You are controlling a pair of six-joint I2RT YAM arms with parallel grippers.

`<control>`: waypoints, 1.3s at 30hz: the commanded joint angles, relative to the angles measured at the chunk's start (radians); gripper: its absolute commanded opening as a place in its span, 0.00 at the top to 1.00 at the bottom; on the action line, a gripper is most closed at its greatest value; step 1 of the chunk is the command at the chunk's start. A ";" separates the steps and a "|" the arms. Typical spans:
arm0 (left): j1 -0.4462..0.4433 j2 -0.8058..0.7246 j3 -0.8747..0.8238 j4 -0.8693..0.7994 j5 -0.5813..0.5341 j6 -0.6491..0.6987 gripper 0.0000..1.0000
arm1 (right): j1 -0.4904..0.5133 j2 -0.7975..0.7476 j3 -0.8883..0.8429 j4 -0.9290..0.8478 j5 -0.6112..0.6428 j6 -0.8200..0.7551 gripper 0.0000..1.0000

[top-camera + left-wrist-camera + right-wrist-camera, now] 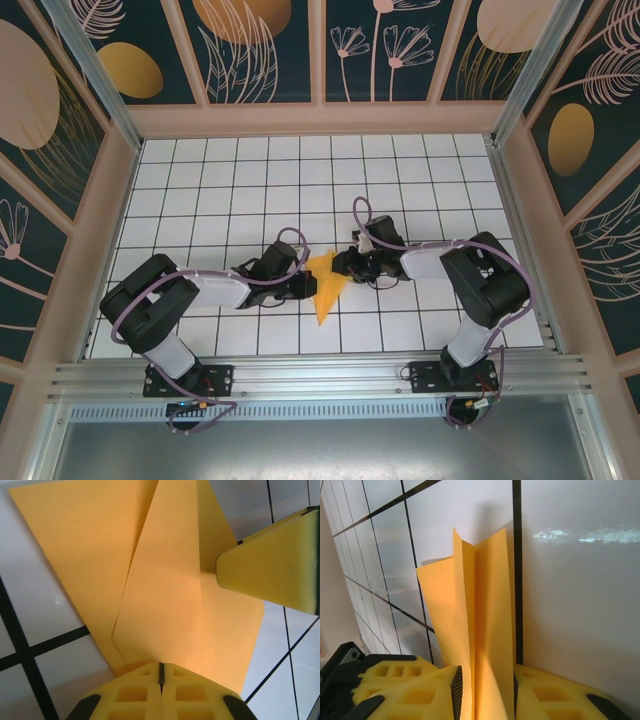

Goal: Fold a paper plane with a square sheet of paper (pick it up from the middle)
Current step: Turn over the paper at the center of the table.

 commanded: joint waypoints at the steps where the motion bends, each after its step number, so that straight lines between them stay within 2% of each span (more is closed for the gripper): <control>1: 0.009 0.026 -0.025 0.048 0.026 -0.021 1.00 | 0.003 0.009 0.012 0.019 -0.026 -0.011 0.66; 20: 0.011 0.038 -0.042 0.115 0.078 -0.043 1.00 | 0.020 0.056 0.040 0.043 -0.064 -0.021 0.66; 39: 0.019 0.010 -0.068 0.189 0.114 -0.075 1.00 | 0.021 0.041 0.063 0.009 -0.049 -0.033 0.88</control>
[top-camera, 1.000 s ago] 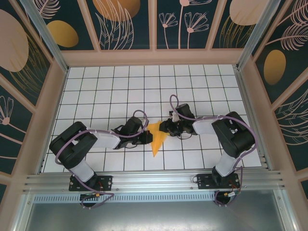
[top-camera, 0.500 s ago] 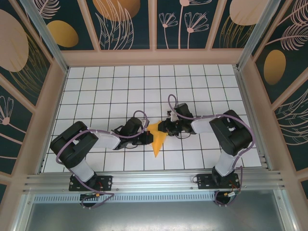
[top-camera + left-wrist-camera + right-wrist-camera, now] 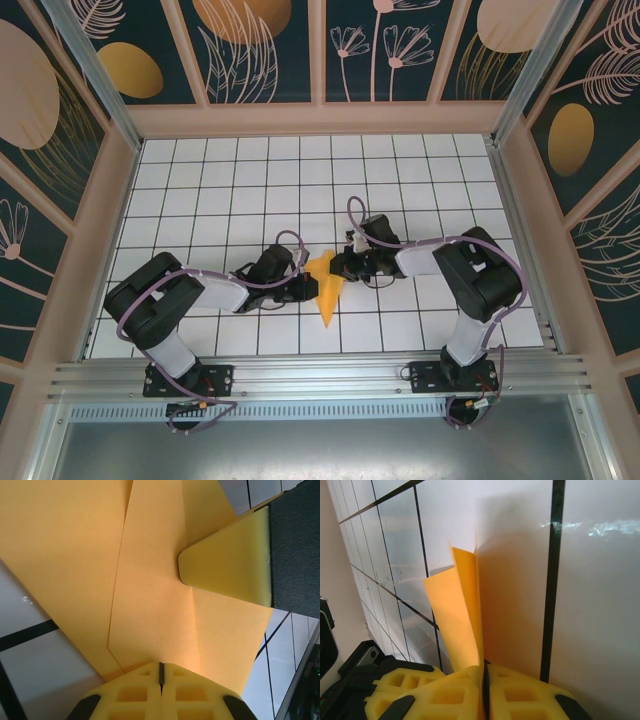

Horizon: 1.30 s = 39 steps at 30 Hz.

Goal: Fold a paper plane with a square sheet of paper (pick it up from the middle)
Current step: Turn over the paper at the center of the table.

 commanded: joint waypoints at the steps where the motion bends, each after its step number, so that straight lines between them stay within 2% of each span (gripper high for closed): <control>1: 0.009 -0.019 -0.015 0.043 0.028 -0.017 1.00 | 0.008 -0.021 0.029 -0.018 0.006 -0.028 0.90; 5: 0.011 -0.061 -0.026 0.068 0.032 -0.028 0.99 | 0.009 -0.048 0.043 -0.066 0.030 -0.045 0.94; 9: 0.016 -0.135 -0.034 0.060 0.009 -0.031 0.90 | 0.007 -0.100 0.069 -0.162 0.089 -0.075 0.95; 11: 0.017 -0.193 -0.044 0.038 -0.033 -0.030 0.88 | 0.005 -0.139 0.104 -0.253 0.150 -0.104 0.95; 14: 0.024 -0.307 -0.065 -0.031 -0.162 -0.028 0.84 | 0.002 -0.210 0.180 -0.432 0.268 -0.164 0.94; 17: 0.027 -0.420 -0.069 -0.152 -0.325 -0.020 0.80 | 0.006 -0.252 0.295 -0.663 0.482 -0.205 0.93; 21: 0.030 -0.557 -0.077 -0.305 -0.540 -0.025 0.72 | 0.070 -0.225 0.495 -0.997 0.877 -0.215 0.93; 24: 0.032 -0.654 -0.101 -0.380 -0.671 -0.050 0.69 | 0.133 -0.130 0.639 -1.249 1.162 -0.146 0.93; 27: 0.032 -0.746 -0.132 -0.422 -0.760 -0.083 0.67 | 0.184 -0.004 0.728 -1.398 1.310 -0.095 0.95; 31: 0.032 -0.865 -0.176 -0.462 -0.838 -0.108 0.66 | 0.246 0.150 0.787 -1.416 1.330 -0.079 0.95; 39: 0.032 -1.071 -0.224 -0.573 -0.930 -0.137 0.64 | 0.379 0.437 1.006 -1.353 1.179 -0.109 0.90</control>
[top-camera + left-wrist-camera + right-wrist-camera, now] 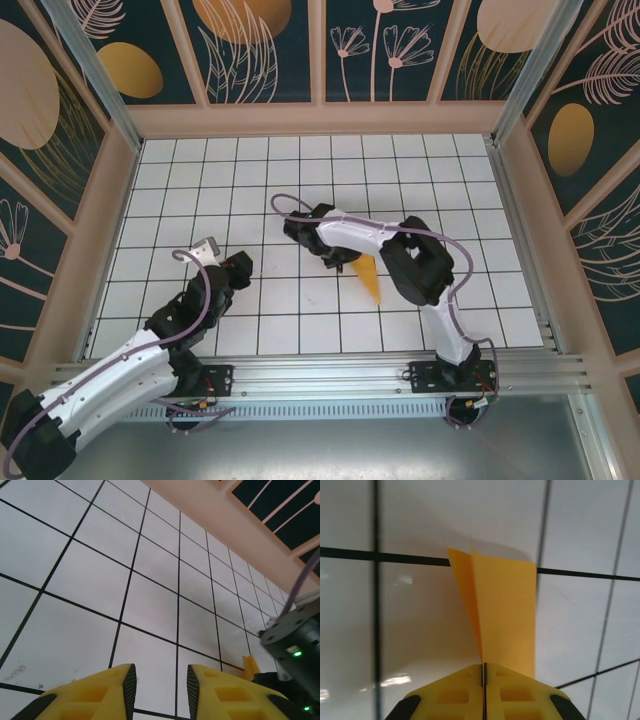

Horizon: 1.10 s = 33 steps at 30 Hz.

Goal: Fold a paper plane with a square sheet of paper (pick it up from the middle)
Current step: Turn over the paper at the center of the table.

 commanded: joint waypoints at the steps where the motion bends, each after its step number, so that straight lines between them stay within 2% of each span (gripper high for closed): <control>1: 0.006 -0.050 -0.024 -0.073 -0.073 -0.023 0.64 | 0.047 0.057 0.115 -0.013 -0.062 -0.011 0.88; 3: 0.006 -0.061 -0.025 -0.078 -0.074 -0.021 0.63 | 0.063 0.078 0.137 0.034 -0.151 -0.041 0.80; 6: 0.006 -0.047 -0.020 -0.072 -0.058 -0.014 0.63 | 0.064 0.026 0.105 0.126 -0.267 -0.062 0.60; 9: 0.007 -0.016 -0.019 -0.040 -0.032 0.003 0.63 | 0.052 -0.095 0.018 0.239 -0.365 -0.083 0.45; 11: 0.006 0.012 -0.019 -0.010 -0.007 0.012 0.63 | 0.035 -0.201 -0.059 0.327 -0.447 -0.094 0.39; 12: 0.007 0.029 -0.017 0.005 0.009 0.015 0.62 | 0.021 -0.259 -0.113 0.380 -0.492 -0.098 0.24; 14: 0.006 0.065 -0.020 0.046 0.051 0.016 0.62 | -0.012 -0.373 -0.220 0.465 -0.547 -0.092 0.21; 16: 0.006 0.102 -0.020 0.090 0.097 0.019 0.62 | -0.061 -0.482 -0.339 0.556 -0.624 -0.088 0.29; 18: 0.006 0.147 -0.022 0.143 0.149 0.025 0.61 | -0.123 -0.586 -0.468 0.650 -0.703 -0.069 0.46; 20: 0.006 0.201 -0.015 0.192 0.209 0.030 0.61 | -0.193 -0.689 -0.607 0.763 -0.831 -0.048 0.58; 23: 0.007 0.292 0.004 0.259 0.312 0.035 0.62 | -0.235 -0.787 -0.745 0.869 -0.965 -0.046 0.71; 25: 0.006 0.356 0.014 0.303 0.376 0.035 0.63 | -0.238 -0.810 -0.796 0.890 -1.000 -0.051 0.78; 27: 0.006 0.420 0.027 0.337 0.431 0.031 0.64 | -0.239 -0.807 -0.832 0.898 -1.014 -0.051 0.84; 33: 0.006 0.592 0.082 0.398 0.569 0.010 0.63 | -0.259 -0.755 -0.877 0.931 -1.027 -0.060 0.91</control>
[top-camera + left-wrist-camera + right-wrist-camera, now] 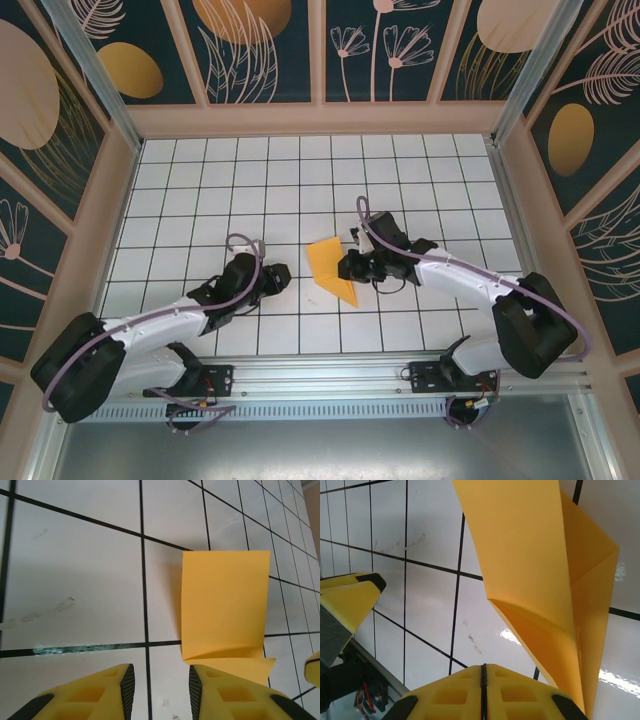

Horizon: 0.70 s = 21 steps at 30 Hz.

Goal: Fold a paper plane with a square sheet of paper (pick it up from the middle)
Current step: Turn over the paper at the center of the table, then fold the wing for the fifth time at the center of the table.

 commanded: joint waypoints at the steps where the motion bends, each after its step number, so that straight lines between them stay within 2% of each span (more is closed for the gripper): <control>1: 0.006 0.060 0.041 0.102 0.128 -0.009 0.63 | -0.019 0.037 -0.015 0.085 -0.057 -0.017 0.91; 21: 0.006 0.214 0.105 0.139 0.259 -0.015 0.63 | -0.117 0.158 -0.080 0.173 -0.095 -0.040 0.91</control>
